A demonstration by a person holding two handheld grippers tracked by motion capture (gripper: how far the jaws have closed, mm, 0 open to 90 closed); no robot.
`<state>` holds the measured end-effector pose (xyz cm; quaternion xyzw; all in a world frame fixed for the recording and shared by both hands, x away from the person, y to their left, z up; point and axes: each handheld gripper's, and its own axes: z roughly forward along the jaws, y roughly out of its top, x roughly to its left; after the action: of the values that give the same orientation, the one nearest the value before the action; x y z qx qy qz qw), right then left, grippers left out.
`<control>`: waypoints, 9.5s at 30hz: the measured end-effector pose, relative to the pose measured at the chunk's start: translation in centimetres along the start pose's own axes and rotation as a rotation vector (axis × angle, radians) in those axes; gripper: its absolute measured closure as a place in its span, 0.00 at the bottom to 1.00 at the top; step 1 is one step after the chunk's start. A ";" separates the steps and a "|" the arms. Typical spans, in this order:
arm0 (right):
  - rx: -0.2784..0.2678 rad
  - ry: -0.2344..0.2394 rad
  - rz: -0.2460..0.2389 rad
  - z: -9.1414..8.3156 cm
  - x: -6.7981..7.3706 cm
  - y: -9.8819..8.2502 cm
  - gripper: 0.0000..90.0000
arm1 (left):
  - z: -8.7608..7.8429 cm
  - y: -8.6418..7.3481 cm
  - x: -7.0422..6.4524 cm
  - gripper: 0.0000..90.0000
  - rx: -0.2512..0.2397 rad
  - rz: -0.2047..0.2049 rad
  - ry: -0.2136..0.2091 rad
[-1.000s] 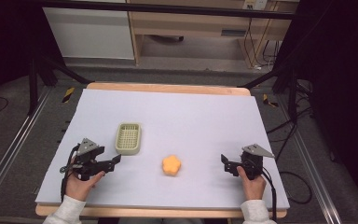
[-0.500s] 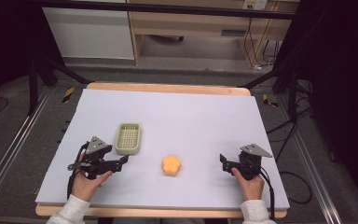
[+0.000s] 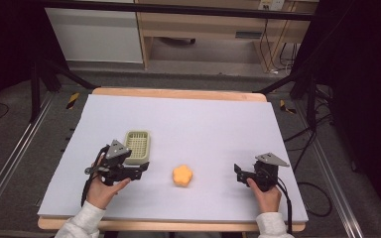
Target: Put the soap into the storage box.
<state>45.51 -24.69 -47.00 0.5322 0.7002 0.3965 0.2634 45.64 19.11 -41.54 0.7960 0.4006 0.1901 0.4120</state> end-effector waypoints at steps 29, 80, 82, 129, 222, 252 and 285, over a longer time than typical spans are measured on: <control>0.002 -0.004 -0.001 0.0 0.1 0.1 0.06 | 3.0 2.8 -4.8 0.24 0.097 0.131 -0.070; 0.011 0.010 0.001 0.3 0.2 0.1 0.06 | 8.1 2.2 -9.0 0.19 0.262 0.244 -0.136; 0.011 0.009 -0.002 0.3 0.2 0.1 0.06 | 8.3 2.2 -9.0 0.19 0.278 0.259 -0.136; 0.016 0.023 0.013 0.3 0.2 0.1 0.06 | 11.2 1.9 -9.7 0.27 0.382 0.283 -0.146; 0.024 0.026 0.013 0.3 0.1 0.1 0.06 | 9.7 1.4 -8.1 0.28 0.383 0.321 -0.199; 0.020 0.027 0.014 0.2 0.0 0.1 0.06 | 10.5 1.5 -8.3 0.30 0.401 0.292 -0.195; 0.017 0.028 0.015 0.1 -0.1 0.1 0.06 | 5.4 5.3 -4.1 0.30 0.273 0.171 -0.098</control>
<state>45.68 -24.72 -46.96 0.5342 0.7031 0.3997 0.2460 49.14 11.38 -40.37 0.8841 0.3330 0.1290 0.3013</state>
